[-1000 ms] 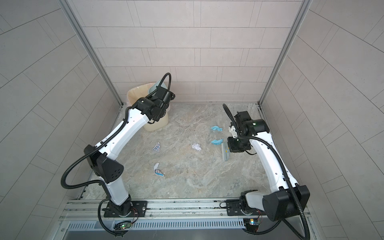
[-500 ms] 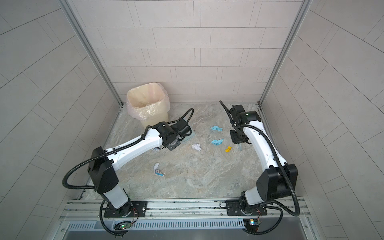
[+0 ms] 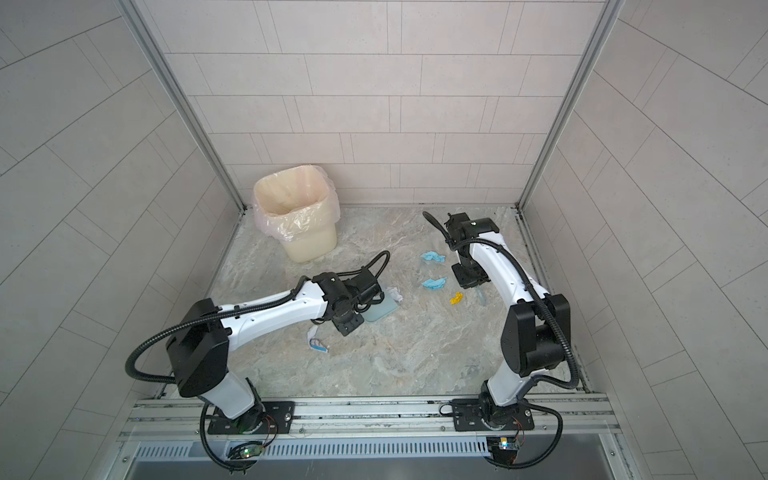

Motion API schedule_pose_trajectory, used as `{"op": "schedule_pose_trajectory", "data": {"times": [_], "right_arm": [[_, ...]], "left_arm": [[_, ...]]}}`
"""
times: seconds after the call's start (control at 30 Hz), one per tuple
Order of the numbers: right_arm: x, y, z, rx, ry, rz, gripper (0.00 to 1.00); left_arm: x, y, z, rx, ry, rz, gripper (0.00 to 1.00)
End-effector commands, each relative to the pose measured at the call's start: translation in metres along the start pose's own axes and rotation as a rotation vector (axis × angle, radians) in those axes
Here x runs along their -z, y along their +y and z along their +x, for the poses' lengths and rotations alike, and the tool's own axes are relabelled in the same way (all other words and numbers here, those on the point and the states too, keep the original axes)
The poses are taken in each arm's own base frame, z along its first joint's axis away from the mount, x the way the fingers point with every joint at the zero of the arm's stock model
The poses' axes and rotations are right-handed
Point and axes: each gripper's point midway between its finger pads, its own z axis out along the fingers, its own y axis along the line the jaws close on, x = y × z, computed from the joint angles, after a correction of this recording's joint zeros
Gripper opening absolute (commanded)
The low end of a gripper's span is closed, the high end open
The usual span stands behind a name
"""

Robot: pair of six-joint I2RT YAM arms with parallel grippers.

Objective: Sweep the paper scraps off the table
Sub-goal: 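Bring the empty dustpan back down to the floor with the left gripper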

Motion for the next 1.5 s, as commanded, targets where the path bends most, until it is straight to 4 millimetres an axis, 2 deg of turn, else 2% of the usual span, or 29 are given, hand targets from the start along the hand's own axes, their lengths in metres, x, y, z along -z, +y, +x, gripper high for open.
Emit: {"op": "schedule_pose_trajectory", "data": {"times": [0.0, 0.23, 0.53, 1.13, 1.27, 1.47], "right_arm": [[-0.001, 0.008, 0.004, 0.066, 0.035, 0.007, 0.00], [0.000, 0.026, 0.008, 0.128, 0.072, -0.017, 0.00], [0.005, 0.053, 0.024, 0.196, 0.097, -0.066, 0.00], [0.037, 0.110, 0.045, 0.303, 0.043, -0.163, 0.00], [0.042, 0.102, 0.043, 0.299, 0.029, -0.121, 0.00], [0.038, 0.087, 0.022, 0.280, -0.012, -0.021, 0.00]], "left_arm": [[0.001, -0.009, -0.002, 0.033, -0.025, 0.027, 0.00], [-0.008, -0.024, 0.004, 0.021, -0.006, 0.050, 0.00], [-0.017, -0.040, 0.009, -0.013, 0.025, 0.066, 0.00], [-0.030, -0.061, 0.022, -0.024, 0.074, 0.097, 0.00], [-0.033, -0.063, 0.026, -0.021, 0.082, 0.099, 0.00], [-0.035, -0.070, 0.027, -0.036, 0.082, 0.118, 0.00]]}}
